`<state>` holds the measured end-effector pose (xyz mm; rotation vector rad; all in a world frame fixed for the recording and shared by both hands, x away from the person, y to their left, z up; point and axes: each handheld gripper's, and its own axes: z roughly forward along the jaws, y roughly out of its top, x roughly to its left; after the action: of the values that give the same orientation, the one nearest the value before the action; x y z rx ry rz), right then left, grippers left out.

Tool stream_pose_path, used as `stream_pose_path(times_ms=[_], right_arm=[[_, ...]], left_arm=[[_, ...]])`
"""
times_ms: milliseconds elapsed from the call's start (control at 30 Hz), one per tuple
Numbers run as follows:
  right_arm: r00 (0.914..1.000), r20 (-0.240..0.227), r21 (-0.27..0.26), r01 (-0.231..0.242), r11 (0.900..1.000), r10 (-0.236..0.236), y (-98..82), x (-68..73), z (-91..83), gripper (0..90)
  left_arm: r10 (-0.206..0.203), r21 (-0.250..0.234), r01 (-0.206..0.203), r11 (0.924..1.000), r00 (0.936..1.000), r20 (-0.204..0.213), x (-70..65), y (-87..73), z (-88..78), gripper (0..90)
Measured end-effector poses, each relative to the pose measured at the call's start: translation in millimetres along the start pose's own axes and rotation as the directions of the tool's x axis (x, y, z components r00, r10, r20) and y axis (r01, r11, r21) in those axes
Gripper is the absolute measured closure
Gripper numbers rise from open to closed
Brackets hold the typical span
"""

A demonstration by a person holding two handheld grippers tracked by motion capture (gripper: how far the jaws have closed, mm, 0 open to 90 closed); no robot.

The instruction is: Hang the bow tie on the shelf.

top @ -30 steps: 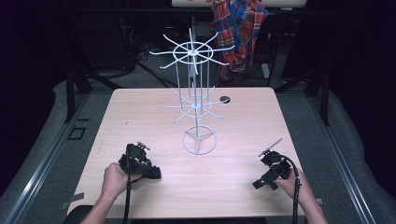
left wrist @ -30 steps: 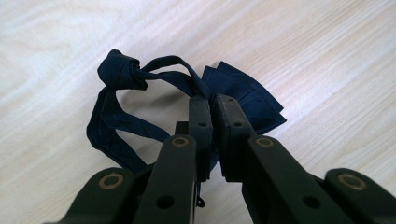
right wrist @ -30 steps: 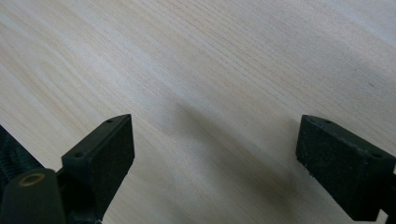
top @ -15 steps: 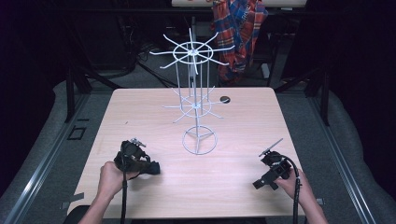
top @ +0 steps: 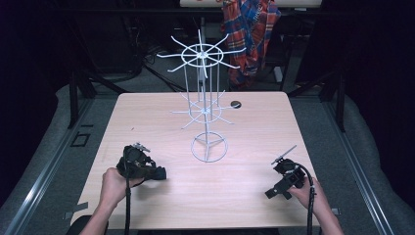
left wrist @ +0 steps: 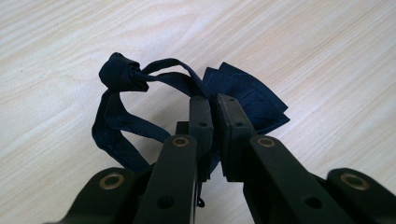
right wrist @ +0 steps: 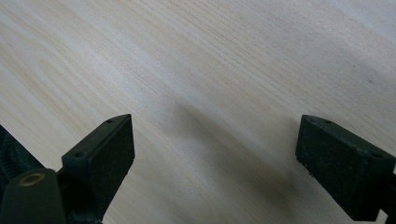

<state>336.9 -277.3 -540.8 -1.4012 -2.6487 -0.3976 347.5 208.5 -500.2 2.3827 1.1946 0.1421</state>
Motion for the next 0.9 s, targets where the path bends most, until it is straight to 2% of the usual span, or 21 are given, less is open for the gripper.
stream_pose_path(times_ms=[67, 333, 500, 600, 667, 900], right_arm=[[0.9997, -0.015, -0.021, -0.02, 1.0, 0.02, -0.6, 1.0, 1.4, 11.3], [0.9997, -0.01, -0.017, -0.021, 1.0, 0.021, -1.3, 0.8, 1.5, 11.3], [0.9999, 0.001, -0.008, -0.011, 1.0, 0.011, -1.5, -0.1, 0.7, 11.3], [1.0, 0.0, -0.005, -0.01, 1.0, 0.01, -1.7, -0.3, 0.6, 11.3], [0.9999, 0.0, -0.005, -0.01, 1.0, 0.01, -1.7, -0.3, 0.5, 11.3], [0.9998, 0.002, -0.012, -0.018, 1.0, 0.018, -2.2, 0.0, 0.9, 11.4]], left_arm=[[0.007, -0.008, -0.007, 0.9999, 1.0, 0.0, -1.9, 1.1, -1.4, 85.3], [0.041, -0.058, -0.04, 0.9975, 0.9991, 0.007, -9.8, 5.9, -8.6, 85.4], [0.038, -0.088, -0.036, 0.9955, 0.9992, 0.016, -10.5, 6.4, -11.9, 85.5], [0.021, -0.125, -0.013, 0.992, 0.9978, 0.062, -9.5, 5.8, -13.6, 85.5], [0.029, -0.139, -0.021, 0.9901, 0.998, 0.056, -9.6, 5.9, -14.9, 85.6], [0.026, -0.181, -0.012, 0.9834, 0.9967, 0.077, -9.2, 7.0, -18.7, 85.7]])
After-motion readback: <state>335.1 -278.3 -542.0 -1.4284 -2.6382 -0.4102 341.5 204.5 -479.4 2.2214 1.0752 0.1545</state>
